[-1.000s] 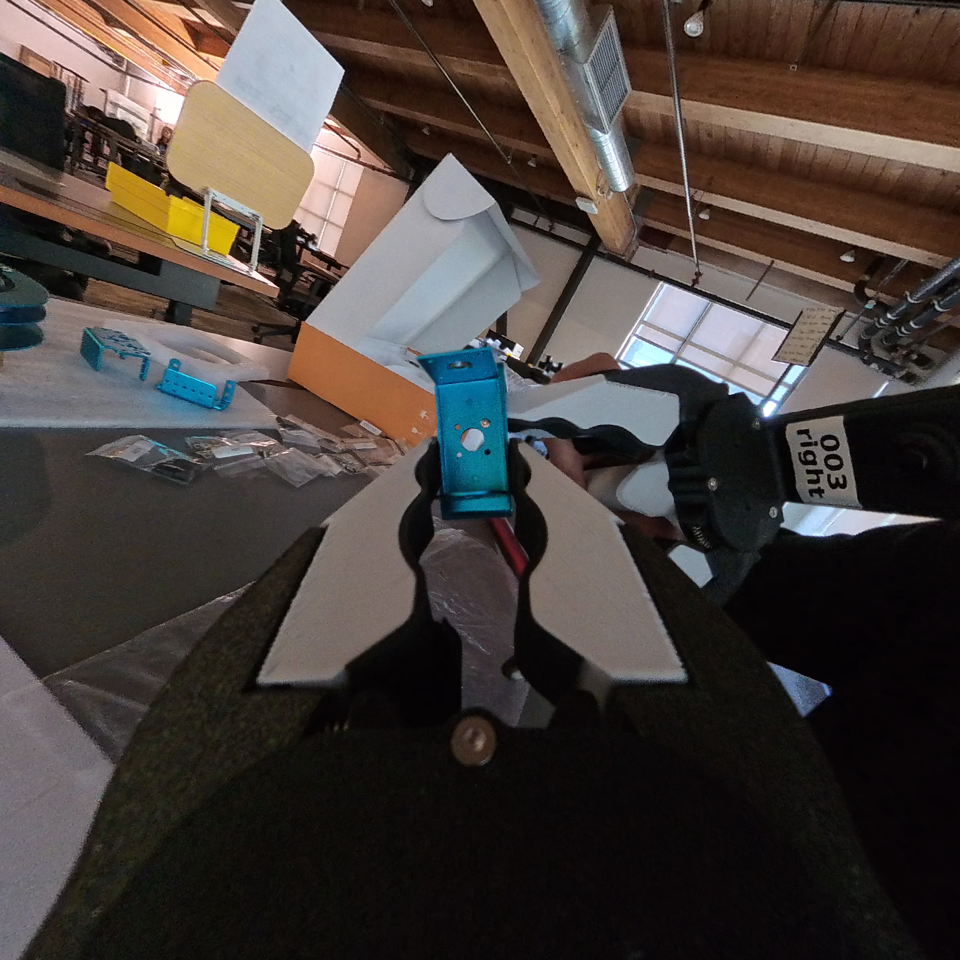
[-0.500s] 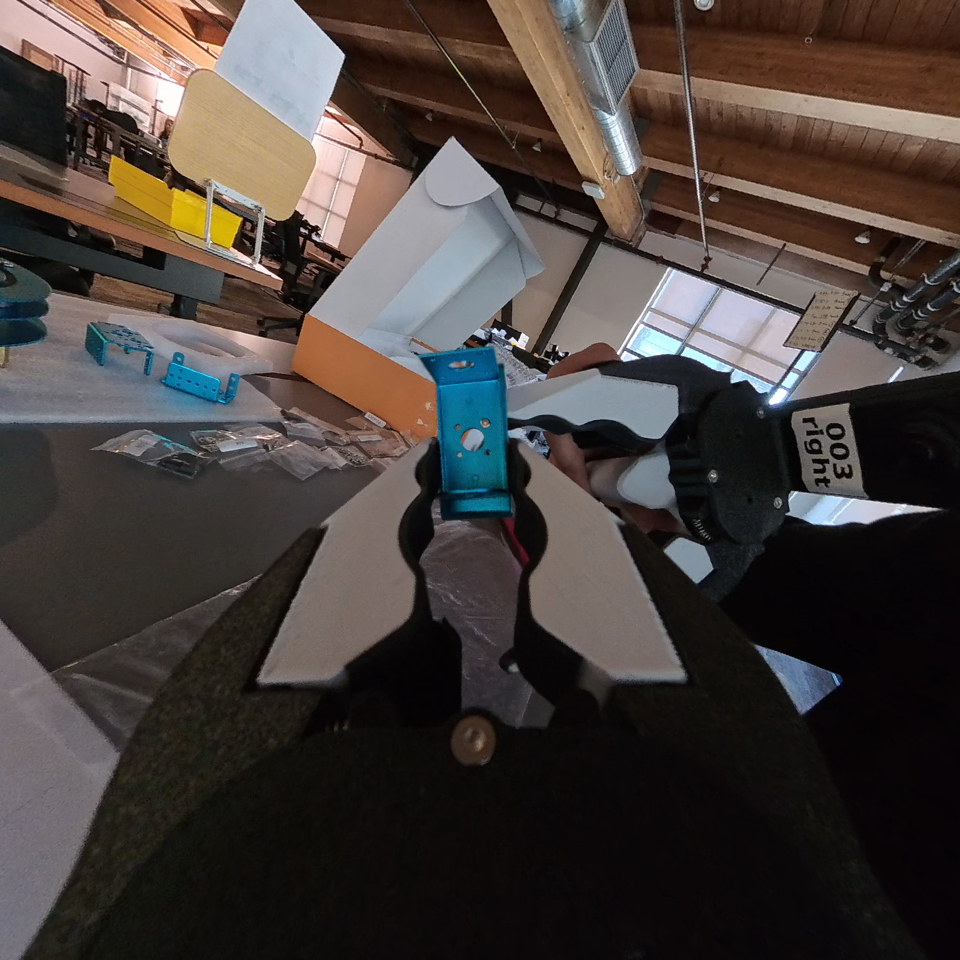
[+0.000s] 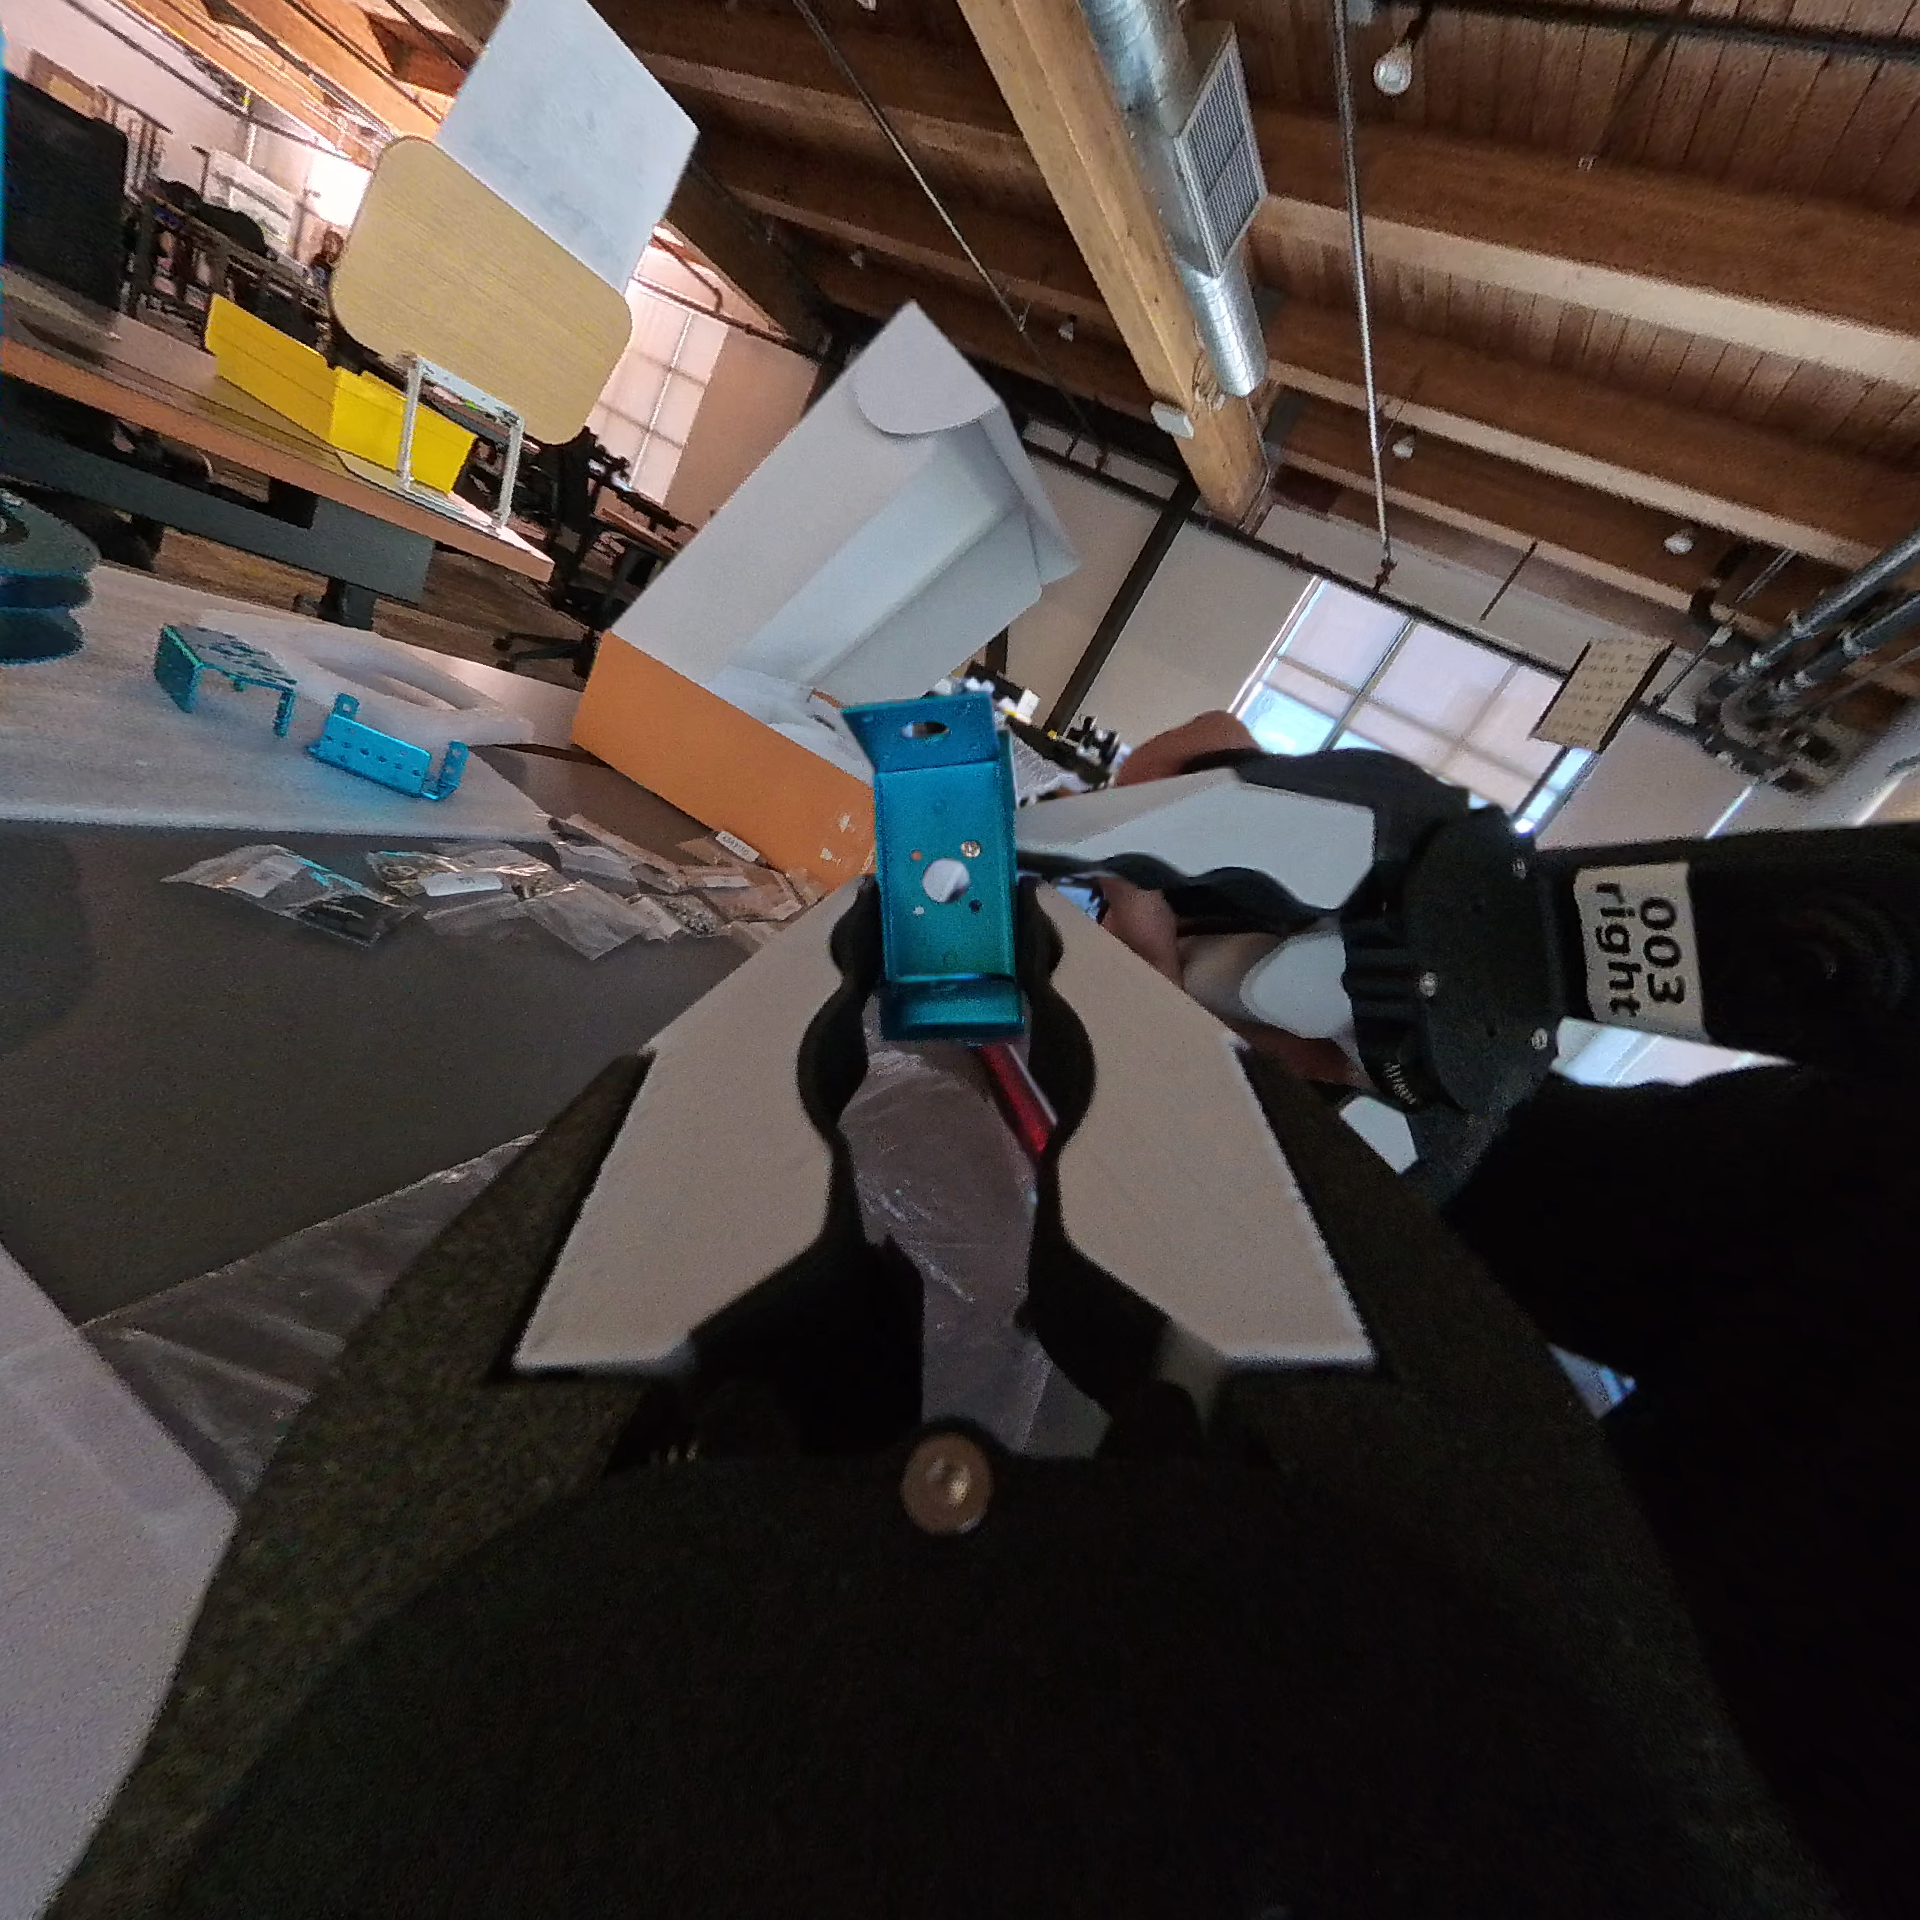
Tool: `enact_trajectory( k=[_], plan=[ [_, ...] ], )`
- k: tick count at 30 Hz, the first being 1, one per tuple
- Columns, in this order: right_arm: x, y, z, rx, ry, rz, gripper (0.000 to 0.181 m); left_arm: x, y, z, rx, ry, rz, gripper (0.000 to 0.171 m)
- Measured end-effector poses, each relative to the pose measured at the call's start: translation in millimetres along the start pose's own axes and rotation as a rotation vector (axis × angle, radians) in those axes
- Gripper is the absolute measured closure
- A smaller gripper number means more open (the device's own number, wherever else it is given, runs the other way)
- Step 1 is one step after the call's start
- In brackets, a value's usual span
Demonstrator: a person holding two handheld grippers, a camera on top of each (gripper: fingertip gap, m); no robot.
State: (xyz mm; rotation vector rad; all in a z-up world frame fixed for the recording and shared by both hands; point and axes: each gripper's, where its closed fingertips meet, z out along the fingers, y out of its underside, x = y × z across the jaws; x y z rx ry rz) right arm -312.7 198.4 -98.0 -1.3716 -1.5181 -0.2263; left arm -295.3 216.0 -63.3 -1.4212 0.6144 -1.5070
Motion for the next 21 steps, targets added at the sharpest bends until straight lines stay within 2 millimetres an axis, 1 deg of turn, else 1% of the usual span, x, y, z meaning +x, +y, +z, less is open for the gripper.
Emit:
enact_trajectory(
  k=[1,2,3,4,6,8,11,12,13,14,16,19,21],
  plan=[
    [6.6,-3.0,-7.1,0.028,0.025,-0.011,0.094,-2.2,-2.8,-1.8,0.017,0.001,-0.027,0.147],
    [13.7,-5.2,-15.1,0.057,0.033,0.004,0.095,-4.6,-5.8,-4.1,0.035,0.005,-0.057,0.147],
    [21.8,-5.1,-22.1,0.08,0.034,0.044,0.093,-6.9,-8.4,-6.3,0.052,0.01,-0.088,0.147],
    [29.6,-2.2,-26.4,0.094,0.029,0.095,0.088,-9.8,-11.3,-8.5,0.073,0.01,-0.122,0.147],
    [36.8,8.6,-23.7,0.101,0.018,0.162,0.073,-11.9,-14.8,-10.6,0.109,0.03,-0.199,0.147],
    [34.4,16.3,-11.2,0.1,0.029,0.185,0.066,-12.1,-14.5,-8.8,0.127,0.039,-0.245,0.147],
    [34.5,24.8,2.8,0.097,0.081,0.158,0.081,-4.2,-8.4,-1.7,0.114,0.077,-0.274,0.147],
    [34.8,26.7,4.3,0.101,0.085,0.156,0.089,-2.4,-5.5,0.3,0.104,0.078,-0.269,0.147],
    [35.7,26.4,2.8,0.124,0.093,0.154,0.102,-0.7,-2.3,2.1,0.093,0.078,-0.262,0.147],
    [37.3,27.3,0.9,0.14,0.105,0.146,0.107,0.8,-0.1,3.0,0.087,0.081,-0.257,0.147],
    [33.6,31.1,-0.7,0.131,0.088,0.126,0.109,2.6,5.7,4.5,0.051,0.08,-0.23,0.146],
    [32.4,32.7,-3.7,0.154,0.096,0.093,0.111,8.8,10.5,4.7,-0.008,0.071,-0.13,0.143],
    [31.8,32.6,-5.8,0.188,0.092,0.09,0.113,14.9,14.1,5.4,-0.063,0.078,-0.078,0.127]
  ],
)
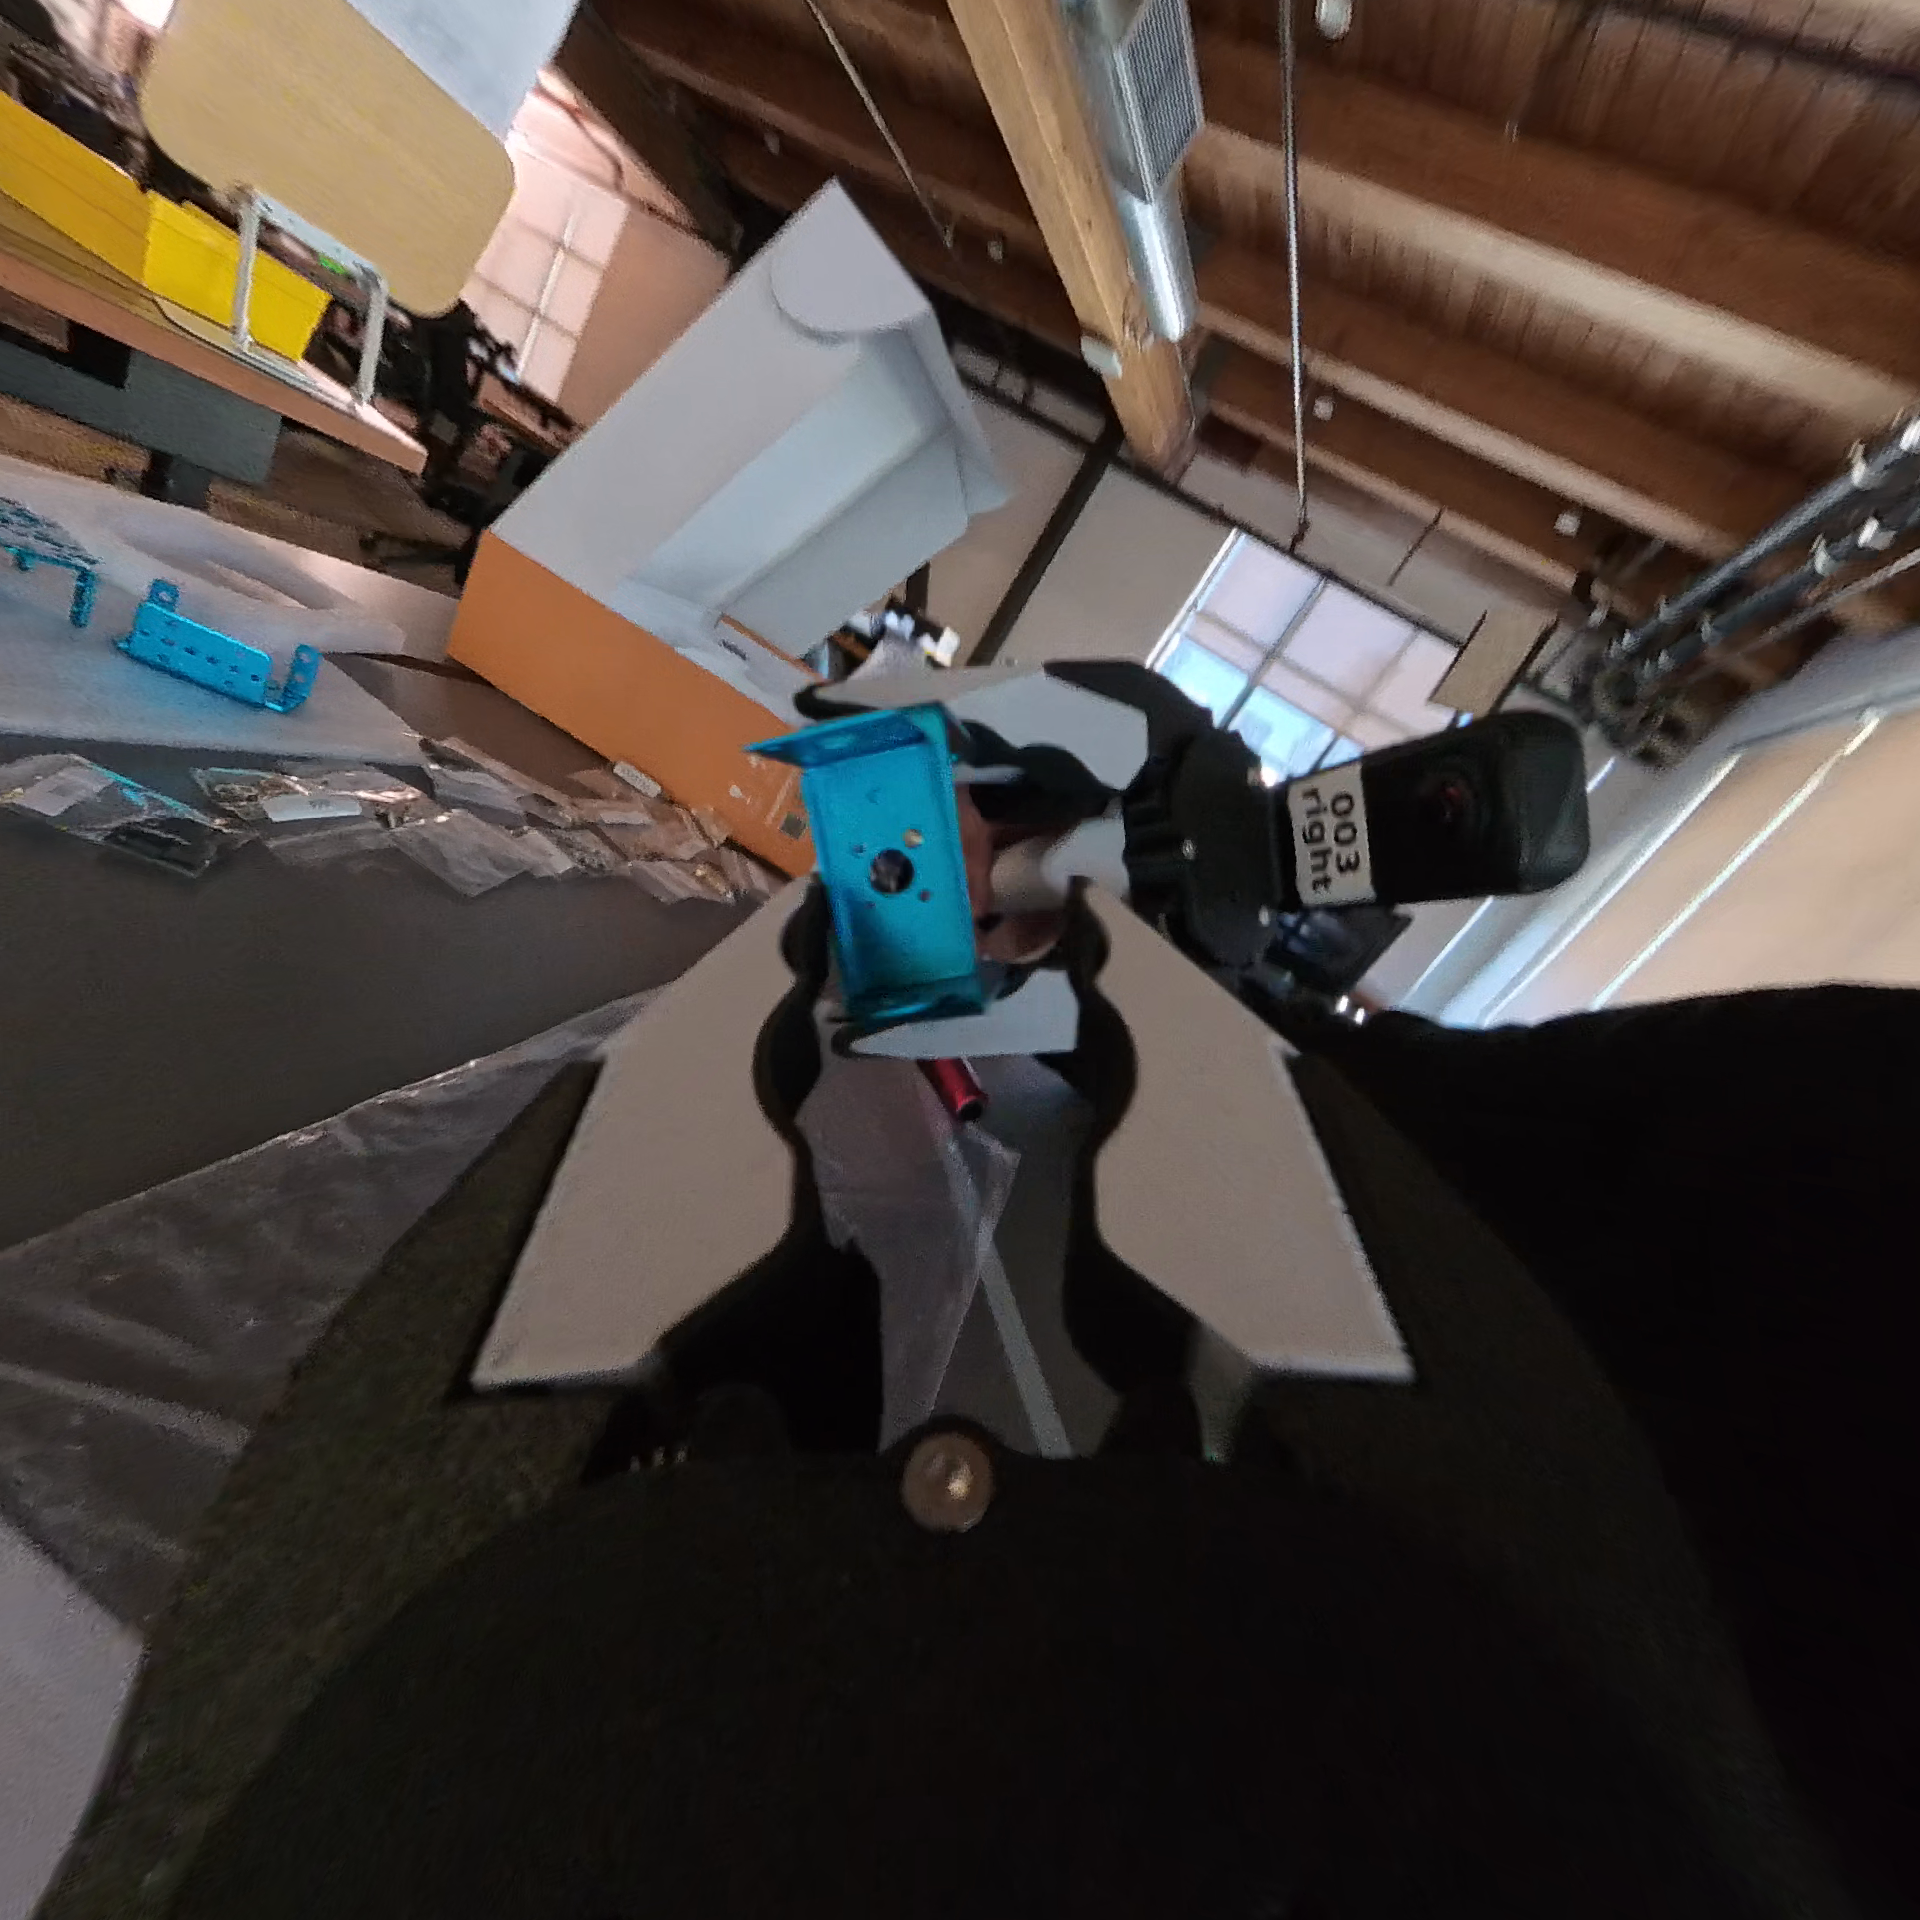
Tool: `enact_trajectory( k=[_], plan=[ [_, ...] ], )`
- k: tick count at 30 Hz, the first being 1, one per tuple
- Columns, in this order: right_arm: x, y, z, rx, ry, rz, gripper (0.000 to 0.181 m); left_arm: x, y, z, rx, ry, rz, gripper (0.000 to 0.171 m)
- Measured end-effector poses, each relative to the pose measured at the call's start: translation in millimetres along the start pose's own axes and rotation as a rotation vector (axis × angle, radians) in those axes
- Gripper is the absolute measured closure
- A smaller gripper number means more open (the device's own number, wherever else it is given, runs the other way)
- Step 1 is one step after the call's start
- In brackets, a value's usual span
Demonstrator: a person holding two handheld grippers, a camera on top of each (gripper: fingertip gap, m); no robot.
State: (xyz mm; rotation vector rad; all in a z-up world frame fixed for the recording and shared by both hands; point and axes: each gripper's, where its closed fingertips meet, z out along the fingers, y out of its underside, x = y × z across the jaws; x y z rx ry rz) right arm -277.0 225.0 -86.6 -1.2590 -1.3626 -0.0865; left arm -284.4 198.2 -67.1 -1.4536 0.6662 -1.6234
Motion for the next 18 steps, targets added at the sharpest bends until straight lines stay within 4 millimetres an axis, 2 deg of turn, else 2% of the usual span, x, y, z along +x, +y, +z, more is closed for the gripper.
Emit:
enact_trajectory(
  k=[2,4,7,8,10,15,18],
  plan=[
    [2.0,-0.3,-3.0,0.034,-0.002,0.007,0.114,1.6,4.6,0.3,-0.061,-0.01,0.039,0.115],
    [4.1,-0.5,-6.8,0.061,-0.006,0.007,0.115,3.0,4.6,-2.4,-0.107,-0.008,0.071,0.11],
    [-0.5,-0.7,-12.8,0.118,-0.043,-0.005,0.116,-3.1,-12.9,-11.2,-0.127,-0.037,0.118,0.111],
    [-2.7,6.5,-11.6,0.093,-0.061,-0.002,0.116,-6.1,-16.6,-12.9,-0.152,-0.036,0.124,0.112],
    [-7.0,15.4,-11.4,0.088,-0.102,0.018,0.116,-20.3,-14.2,-15.3,-0.25,-0.056,0.156,0.111],
    [-19.1,44.3,-6.8,0.006,-0.255,0.154,0.116,-58.1,24.5,-23.1,-0.584,-0.059,0.4,0.111],
    [-21.5,63.9,-3.0,-0.048,-0.301,0.202,0.116,-75.1,38.5,-13.3,-0.717,0.002,0.445,0.111]
  ],
)
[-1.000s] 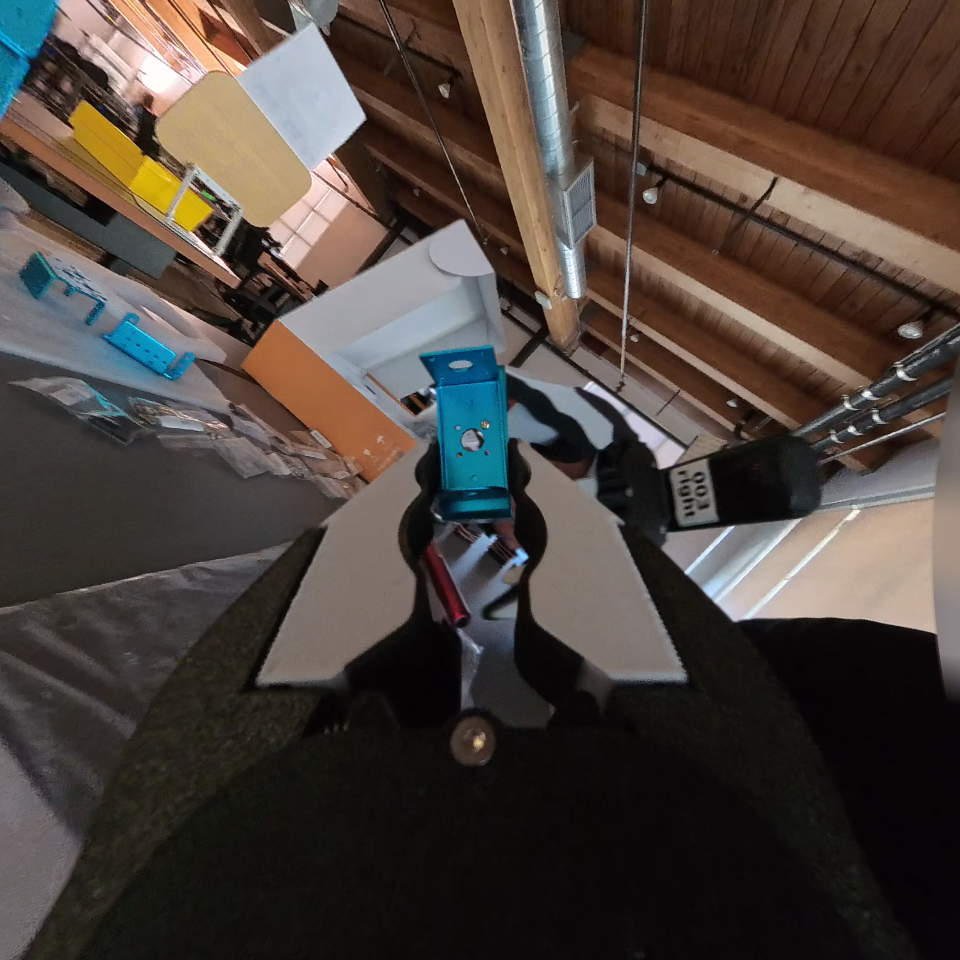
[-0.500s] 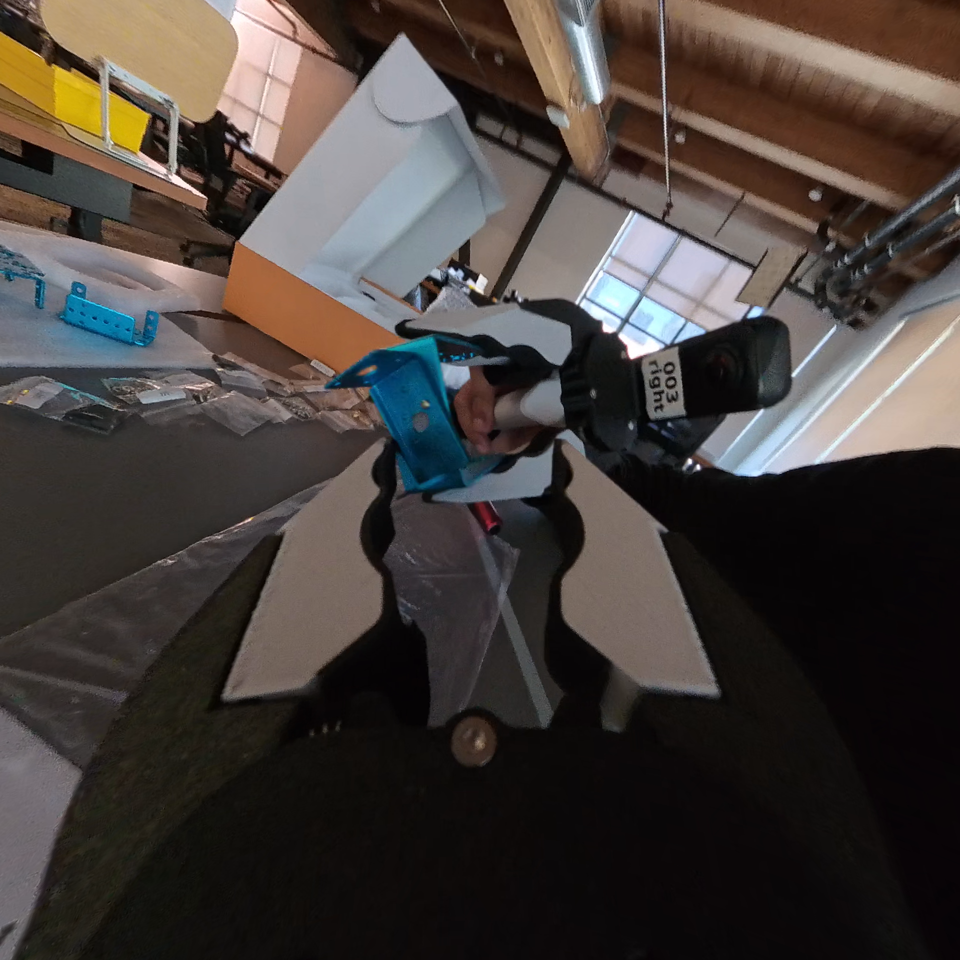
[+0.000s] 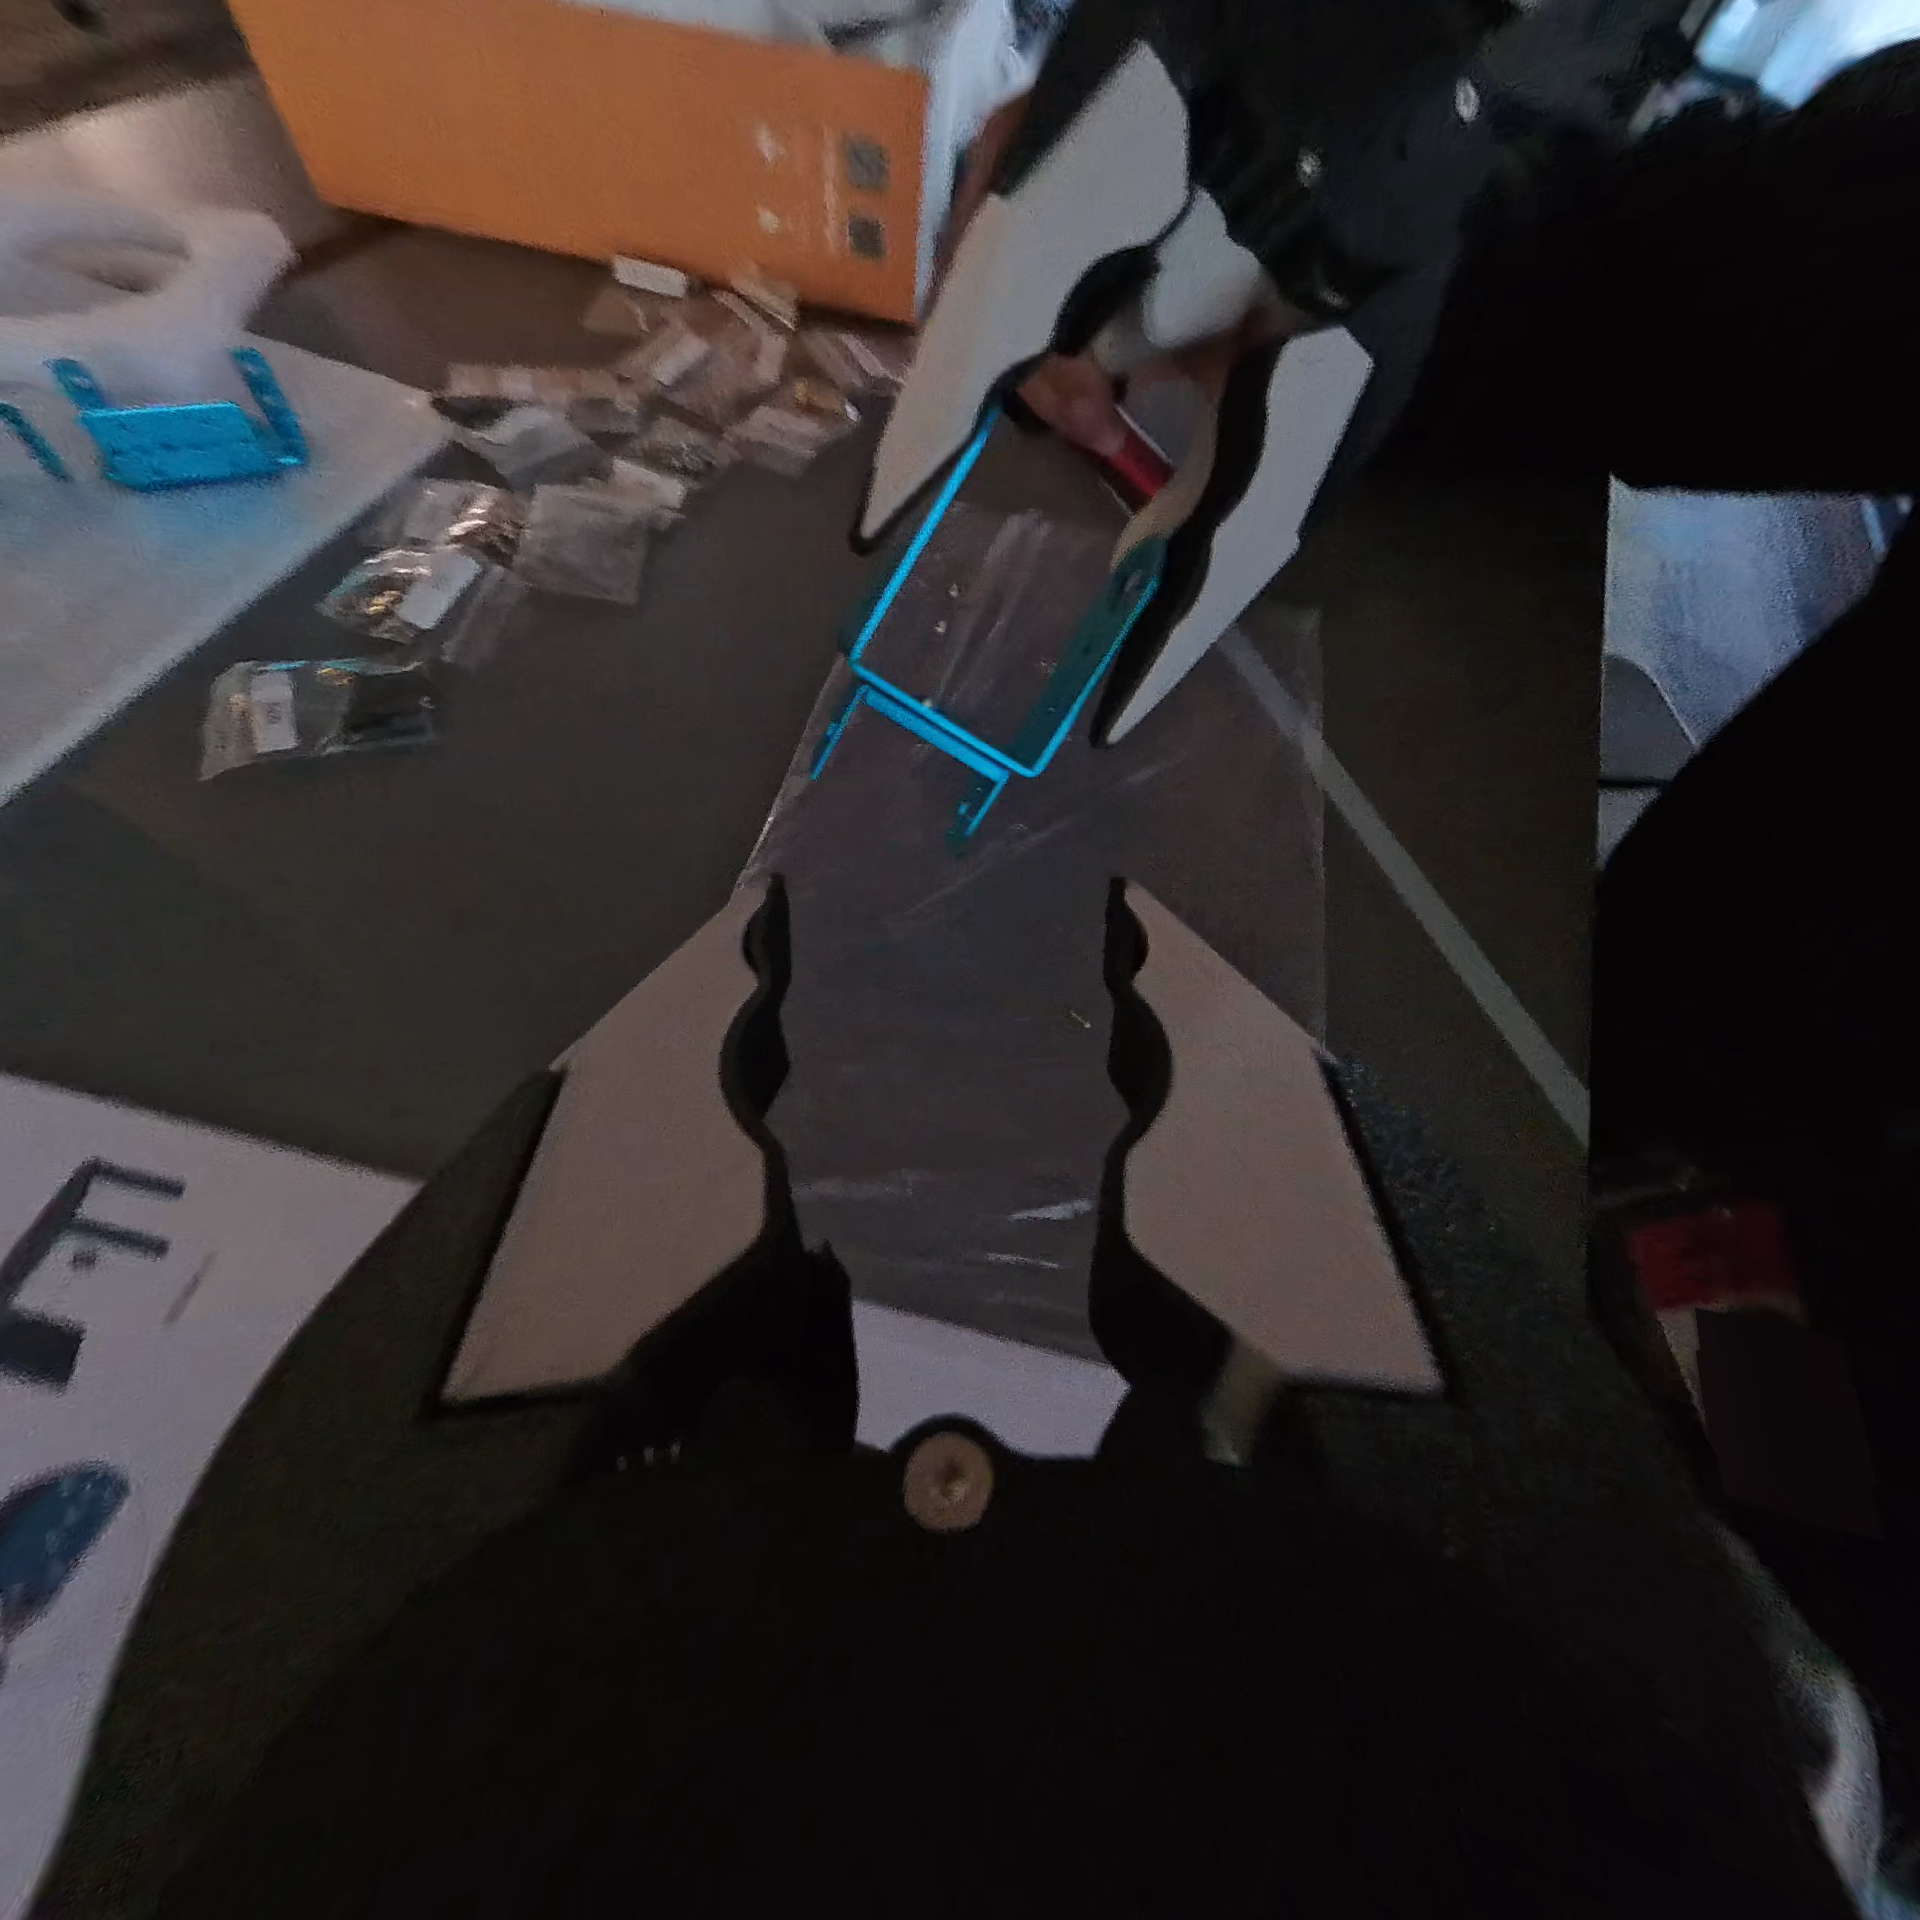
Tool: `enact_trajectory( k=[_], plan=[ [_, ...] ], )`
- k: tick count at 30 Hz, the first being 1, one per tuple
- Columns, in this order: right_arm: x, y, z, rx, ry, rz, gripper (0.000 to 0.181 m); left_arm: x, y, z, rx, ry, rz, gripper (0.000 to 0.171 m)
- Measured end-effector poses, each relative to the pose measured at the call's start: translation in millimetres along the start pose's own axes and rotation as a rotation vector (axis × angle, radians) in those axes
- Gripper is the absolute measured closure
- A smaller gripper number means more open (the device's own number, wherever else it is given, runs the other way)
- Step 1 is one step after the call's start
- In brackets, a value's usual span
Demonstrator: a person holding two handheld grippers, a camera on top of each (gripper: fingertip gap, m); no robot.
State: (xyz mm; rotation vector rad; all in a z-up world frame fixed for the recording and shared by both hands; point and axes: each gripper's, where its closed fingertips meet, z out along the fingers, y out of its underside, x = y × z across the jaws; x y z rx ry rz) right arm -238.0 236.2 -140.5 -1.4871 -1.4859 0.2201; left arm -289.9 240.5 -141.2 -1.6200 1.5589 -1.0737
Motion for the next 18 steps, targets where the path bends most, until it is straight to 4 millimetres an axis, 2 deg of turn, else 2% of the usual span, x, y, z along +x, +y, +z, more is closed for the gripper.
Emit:
enact_trajectory(
  k=[5,8,12,15,18],
  plan=[
    [-0.7,27.5,-0.8,-0.054,-0.091,0.114,0.115,-11.1,2.0,33.3,-0.159,0.102,0.186,0.107],
    [1.3,26.6,-3.8,-0.021,-0.12,0.156,0.116,-10.3,4.5,57.0,-0.207,0.188,0.236,0.101],
    [2.9,22.8,0.3,-0.015,-0.138,0.153,0.116,-13.6,12.1,82.6,-0.25,0.19,0.318,0.089],
    [5.6,28.7,-1.6,-0.034,-0.121,0.144,0.115,-13.8,10.5,94.2,-0.242,0.202,0.334,0.089],
    [7.7,43.3,-10.4,-0.074,-0.111,0.178,0.114,-11.7,6.5,103.3,-0.241,0.251,0.325,0.092]
  ],
)
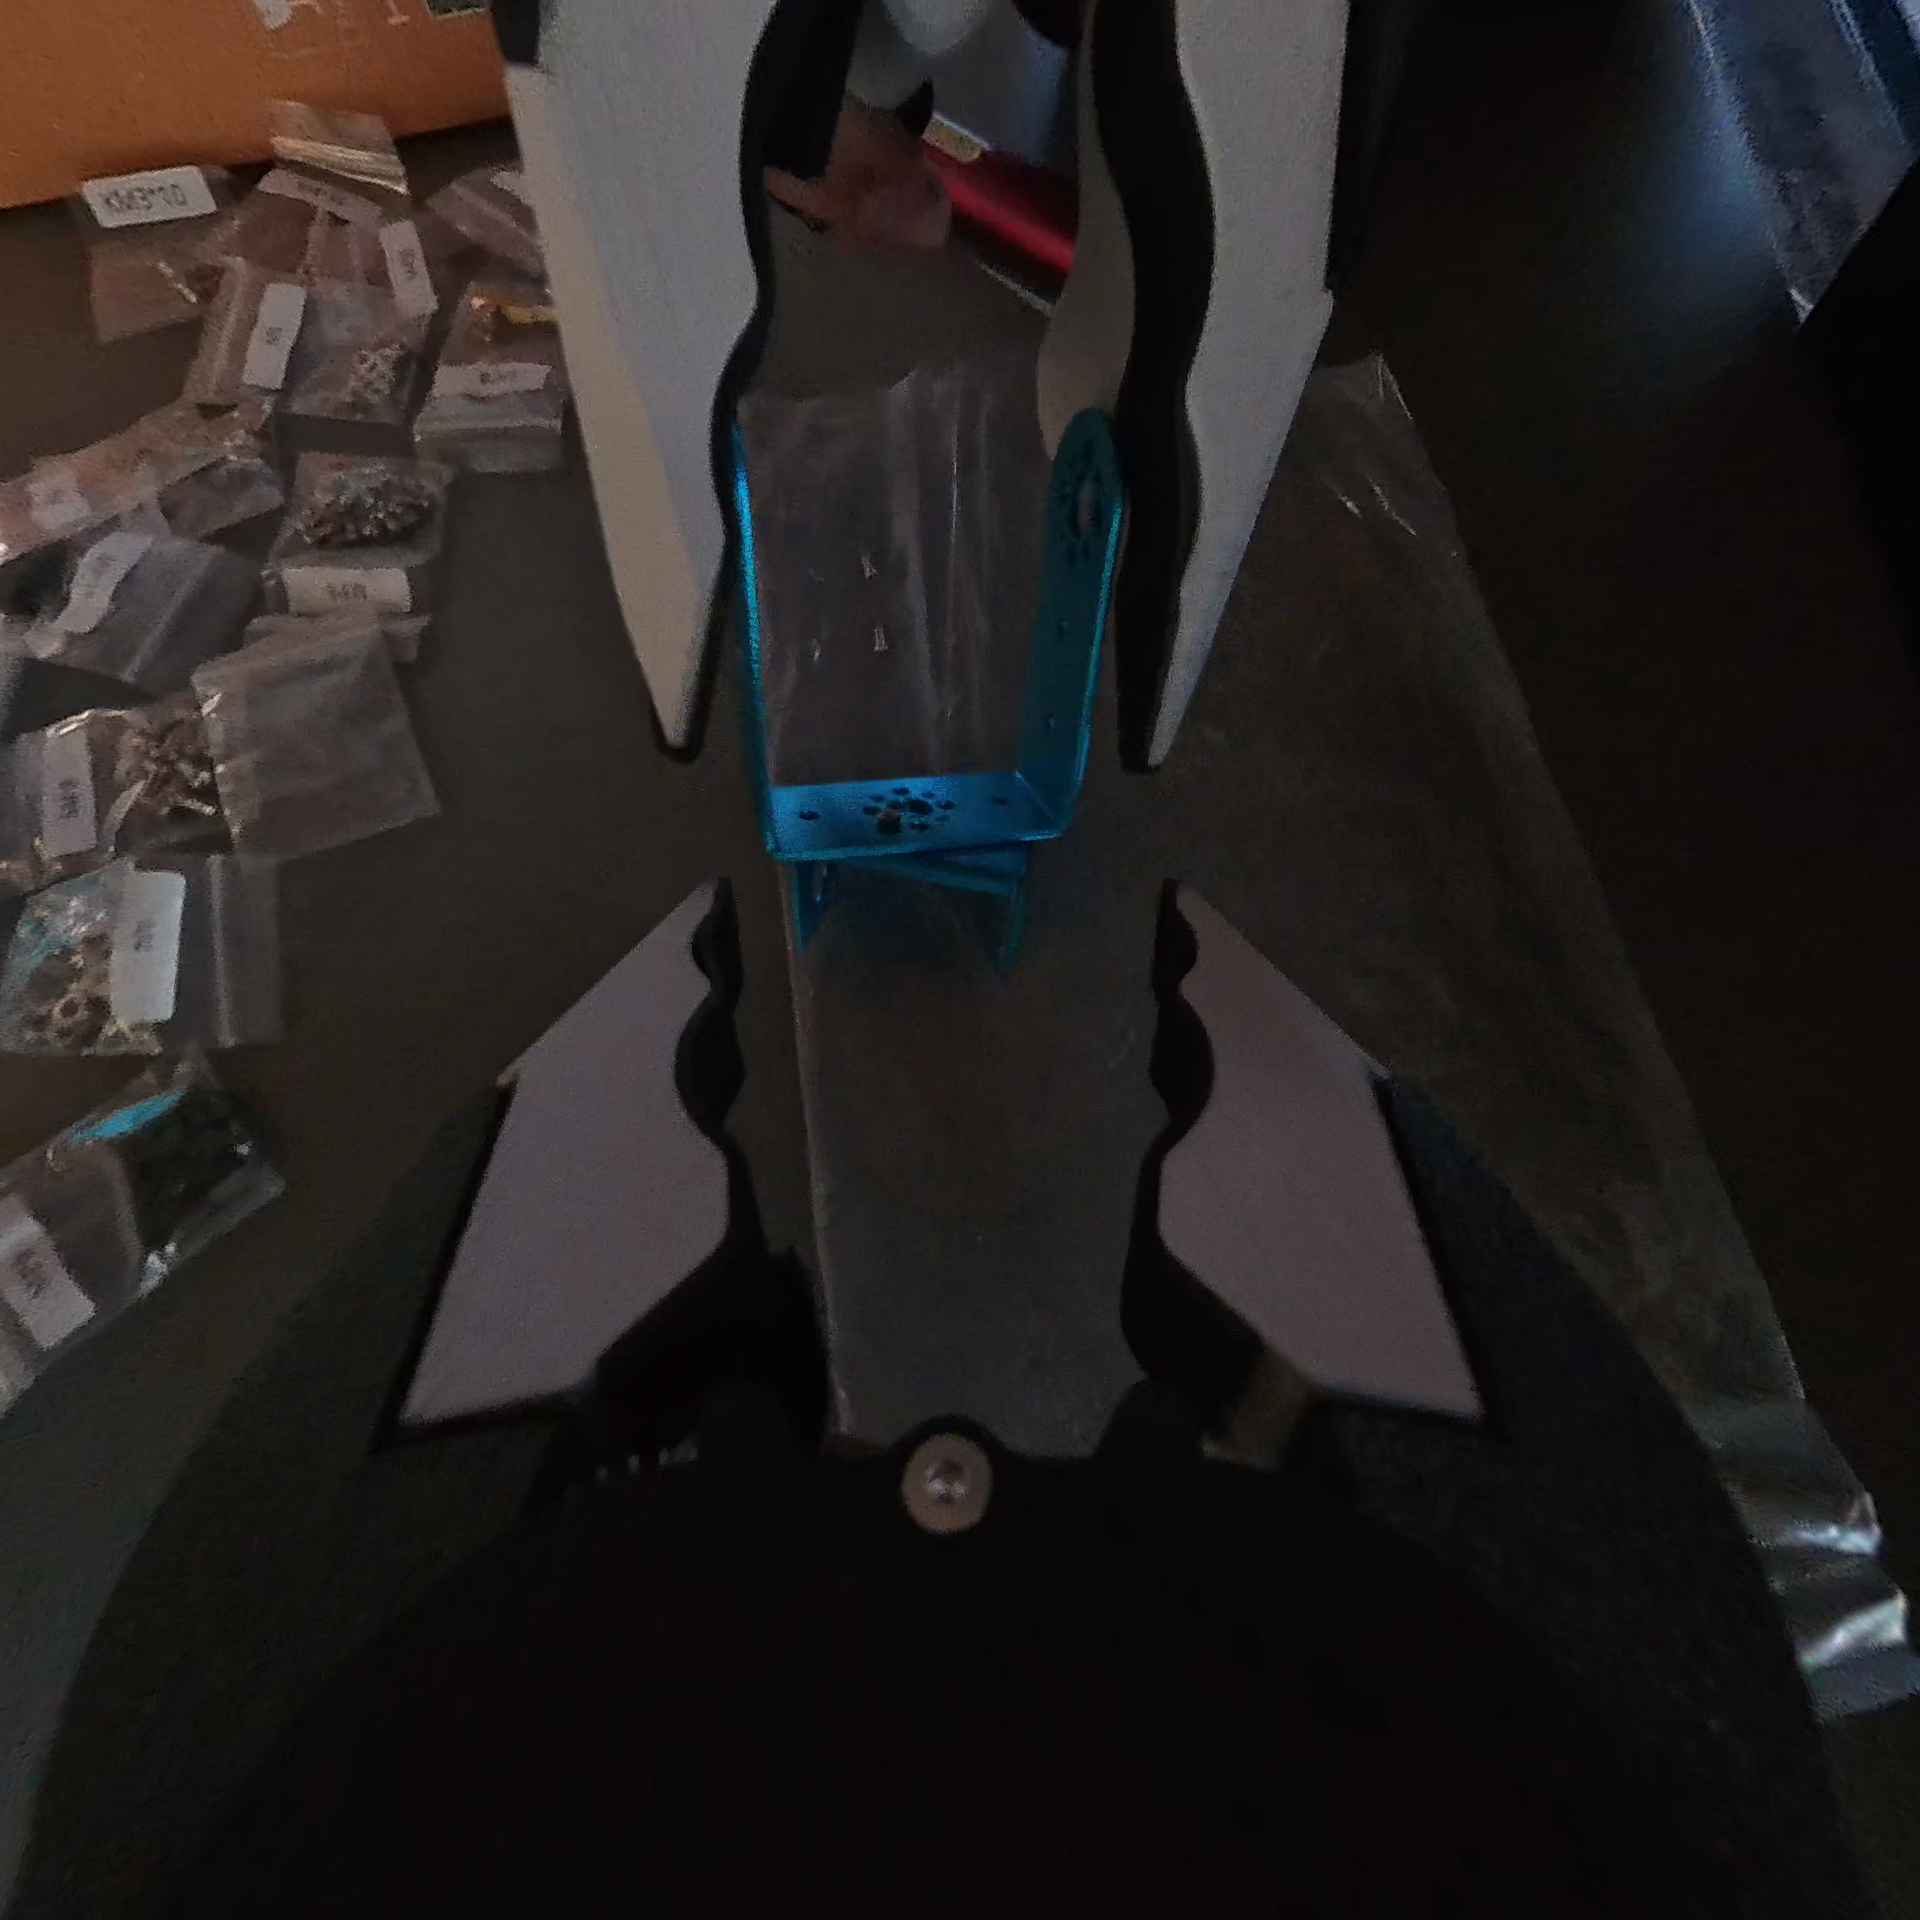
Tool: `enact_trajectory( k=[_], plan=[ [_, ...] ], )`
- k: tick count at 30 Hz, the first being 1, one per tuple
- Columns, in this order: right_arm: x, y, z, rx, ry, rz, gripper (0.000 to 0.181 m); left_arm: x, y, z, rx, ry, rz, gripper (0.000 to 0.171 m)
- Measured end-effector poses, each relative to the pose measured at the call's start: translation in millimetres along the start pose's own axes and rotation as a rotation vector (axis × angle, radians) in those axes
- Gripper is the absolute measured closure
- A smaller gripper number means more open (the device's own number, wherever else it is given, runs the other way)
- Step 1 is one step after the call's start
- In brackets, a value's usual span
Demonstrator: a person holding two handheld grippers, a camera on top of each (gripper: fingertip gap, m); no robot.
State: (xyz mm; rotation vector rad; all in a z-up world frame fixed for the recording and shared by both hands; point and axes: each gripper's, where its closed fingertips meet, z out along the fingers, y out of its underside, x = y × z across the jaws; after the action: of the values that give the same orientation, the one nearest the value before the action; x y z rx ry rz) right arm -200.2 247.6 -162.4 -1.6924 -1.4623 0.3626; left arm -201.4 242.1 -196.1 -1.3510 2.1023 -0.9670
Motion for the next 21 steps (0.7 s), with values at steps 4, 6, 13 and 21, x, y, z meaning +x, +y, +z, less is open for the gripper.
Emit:
enact_trajectory(
  k=[4,6,13,21],
  plan=[
    [0.8,28.0,-8.3,-0.089,0.006,0.043,0.114,-4.7,-10.4,8.0,-0.001,0.056,-0.007,0.103],
    [0.9,40.4,-10.8,-0.133,0.011,0.035,0.114,-4.4,-10.8,14.2,-0.023,0.082,0.0,0.109],
    [-6.4,47.9,-9.9,-0.196,-0.054,0.073,0.116,-4.2,-5.8,20.5,-0.099,0.02,0.043,0.125],
    [-20.8,10.1,43.3,-0.196,-0.235,0.117,0.115,18.3,36.0,-28.4,-0.238,-0.153,-0.105,0.125]
  ],
)
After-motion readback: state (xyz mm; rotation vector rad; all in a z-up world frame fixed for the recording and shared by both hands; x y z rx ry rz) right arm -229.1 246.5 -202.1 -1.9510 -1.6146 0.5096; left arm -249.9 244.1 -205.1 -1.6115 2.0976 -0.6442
